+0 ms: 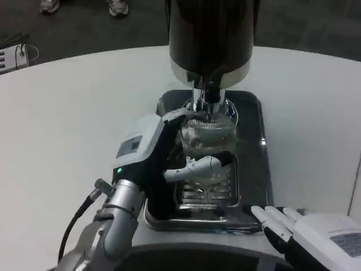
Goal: Grasp the cup under the faucet to collect the drink, then remove the cup.
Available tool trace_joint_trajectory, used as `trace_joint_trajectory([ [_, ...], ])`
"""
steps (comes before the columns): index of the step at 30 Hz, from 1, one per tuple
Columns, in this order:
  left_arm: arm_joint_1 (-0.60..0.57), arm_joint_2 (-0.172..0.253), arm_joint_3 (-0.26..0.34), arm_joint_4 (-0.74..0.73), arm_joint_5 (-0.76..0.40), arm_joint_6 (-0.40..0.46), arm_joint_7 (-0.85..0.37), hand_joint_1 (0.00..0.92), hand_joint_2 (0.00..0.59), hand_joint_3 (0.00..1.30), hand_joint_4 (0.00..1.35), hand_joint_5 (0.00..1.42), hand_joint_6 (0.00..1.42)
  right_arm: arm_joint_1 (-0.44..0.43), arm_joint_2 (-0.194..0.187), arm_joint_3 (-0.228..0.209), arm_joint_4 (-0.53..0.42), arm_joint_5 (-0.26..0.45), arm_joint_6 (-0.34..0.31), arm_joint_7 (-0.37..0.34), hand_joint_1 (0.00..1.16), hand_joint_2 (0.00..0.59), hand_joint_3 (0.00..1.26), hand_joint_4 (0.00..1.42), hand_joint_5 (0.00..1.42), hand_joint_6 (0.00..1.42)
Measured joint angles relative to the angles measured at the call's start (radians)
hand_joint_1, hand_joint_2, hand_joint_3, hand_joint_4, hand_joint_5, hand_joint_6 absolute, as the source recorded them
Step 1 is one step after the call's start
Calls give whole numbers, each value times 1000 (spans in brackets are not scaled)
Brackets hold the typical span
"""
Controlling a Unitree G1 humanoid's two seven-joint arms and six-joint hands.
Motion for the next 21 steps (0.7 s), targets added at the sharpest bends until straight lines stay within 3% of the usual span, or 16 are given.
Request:
trace_joint_trajectory([
  [12, -8, 34, -2, 8, -44, -72, -57, 127, 14, 285, 119, 263, 298, 1, -31, 28, 1, 3, 52, -17, 524, 460, 0, 0, 0, 0],
  [21, 57, 92, 38, -121, -87, -107, -91, 117, 8, 277, 107, 259, 296, -8, -41, 64, 8, 2, 75, -28, 524, 460, 0, 0, 0, 0],
])
